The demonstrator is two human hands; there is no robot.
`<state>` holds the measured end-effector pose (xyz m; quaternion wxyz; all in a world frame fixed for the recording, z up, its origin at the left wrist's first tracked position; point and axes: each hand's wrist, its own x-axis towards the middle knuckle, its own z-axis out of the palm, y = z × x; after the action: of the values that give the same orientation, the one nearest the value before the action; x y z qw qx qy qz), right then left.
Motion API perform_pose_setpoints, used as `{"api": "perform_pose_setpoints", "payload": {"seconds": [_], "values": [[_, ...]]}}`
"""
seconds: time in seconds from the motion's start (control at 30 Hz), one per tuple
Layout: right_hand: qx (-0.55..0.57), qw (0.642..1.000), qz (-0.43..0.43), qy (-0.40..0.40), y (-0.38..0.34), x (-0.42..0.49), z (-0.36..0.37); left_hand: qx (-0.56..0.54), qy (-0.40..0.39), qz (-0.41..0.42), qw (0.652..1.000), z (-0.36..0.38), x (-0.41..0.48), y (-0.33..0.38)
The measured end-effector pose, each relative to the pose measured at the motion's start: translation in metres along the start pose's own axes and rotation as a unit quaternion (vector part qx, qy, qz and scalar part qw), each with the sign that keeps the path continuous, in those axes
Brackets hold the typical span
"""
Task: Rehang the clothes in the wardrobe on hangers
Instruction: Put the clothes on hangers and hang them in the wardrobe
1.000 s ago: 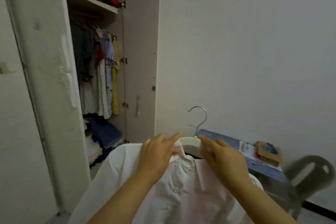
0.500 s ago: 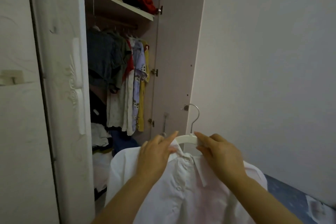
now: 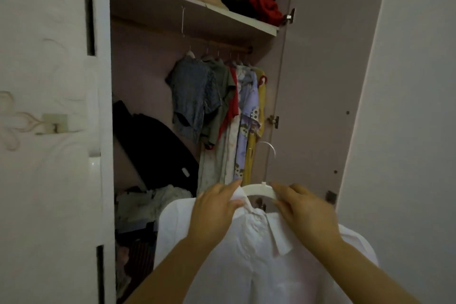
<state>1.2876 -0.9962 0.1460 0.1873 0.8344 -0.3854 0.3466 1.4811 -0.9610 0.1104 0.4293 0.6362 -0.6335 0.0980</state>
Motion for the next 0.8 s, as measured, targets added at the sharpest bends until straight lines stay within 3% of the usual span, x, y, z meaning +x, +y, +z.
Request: {"api": "perform_pose_setpoints", "payload": {"seconds": [0.07, 0.37, 0.6, 0.8], "values": [[0.023, 0.999, -0.011, -0.021, 0.014, 0.034, 0.022, 0.022, 0.016, -0.015, 1.000, 0.009, 0.027, -0.012], [0.071, 0.992, -0.097, 0.033, 0.027, 0.177, 0.118, 0.094, 0.090, -0.048, 0.990, 0.027, 0.150, -0.097], [0.011, 0.992, -0.124, 0.008, 0.010, 0.305, 0.194, 0.102, 0.155, -0.077, 0.980, 0.034, 0.253, -0.182], [0.010, 0.989, -0.139, 0.039, -0.005, 0.411, 0.236, 0.117, 0.191, -0.076, 0.972, 0.017, 0.345, -0.239]]}}
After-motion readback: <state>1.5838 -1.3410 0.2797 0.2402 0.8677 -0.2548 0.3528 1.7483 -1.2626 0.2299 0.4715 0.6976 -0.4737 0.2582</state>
